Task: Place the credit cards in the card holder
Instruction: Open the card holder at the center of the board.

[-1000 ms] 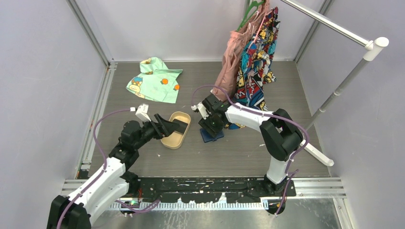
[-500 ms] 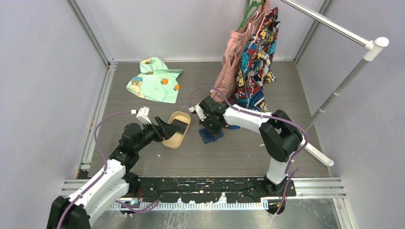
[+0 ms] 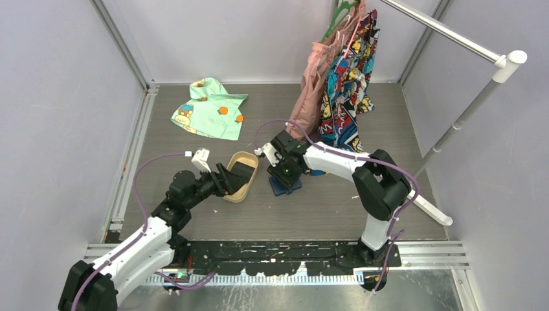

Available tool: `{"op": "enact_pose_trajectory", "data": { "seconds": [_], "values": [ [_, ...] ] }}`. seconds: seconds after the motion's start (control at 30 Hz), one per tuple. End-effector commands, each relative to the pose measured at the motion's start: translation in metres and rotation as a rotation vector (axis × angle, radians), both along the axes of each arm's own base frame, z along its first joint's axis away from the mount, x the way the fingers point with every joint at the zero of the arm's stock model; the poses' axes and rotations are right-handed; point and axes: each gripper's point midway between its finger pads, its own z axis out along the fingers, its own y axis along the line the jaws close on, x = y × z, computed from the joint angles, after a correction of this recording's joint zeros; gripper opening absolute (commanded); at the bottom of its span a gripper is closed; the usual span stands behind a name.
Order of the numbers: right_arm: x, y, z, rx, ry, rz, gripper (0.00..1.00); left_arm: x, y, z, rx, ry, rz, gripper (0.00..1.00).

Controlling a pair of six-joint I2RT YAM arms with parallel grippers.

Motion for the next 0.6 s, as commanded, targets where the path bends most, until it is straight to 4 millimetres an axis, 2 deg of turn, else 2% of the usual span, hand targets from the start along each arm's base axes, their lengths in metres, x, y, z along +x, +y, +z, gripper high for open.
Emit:
{"op": "enact_pose_trajectory", "data": {
  "seconds": [0.0,0.13,0.27,0.37,0.57],
  "values": [
    [0.02,-0.001,0.012,-0.014,-0.067,-0.098,0.44,0.006,0.001,0.021,-0.016,-0.105,0.018,0.72],
    [0.017,-0.001,-0.002,-0.034,-0.032,-0.152,0.48,0.007,0.002,0.021,-0.015,-0.11,0.026,0.72],
    [0.013,0.002,-0.015,-0.065,-0.012,-0.165,0.47,0.007,0.001,0.022,-0.016,-0.111,0.021,0.72],
    [0.004,-0.004,-0.028,-0.124,0.016,-0.155,0.44,0.007,0.001,0.022,-0.015,-0.112,0.021,0.72],
    [-0.016,-0.018,-0.042,-0.183,0.082,-0.127,0.2,0.007,0.002,0.019,-0.015,-0.113,0.025,0.72]
  ]
}}
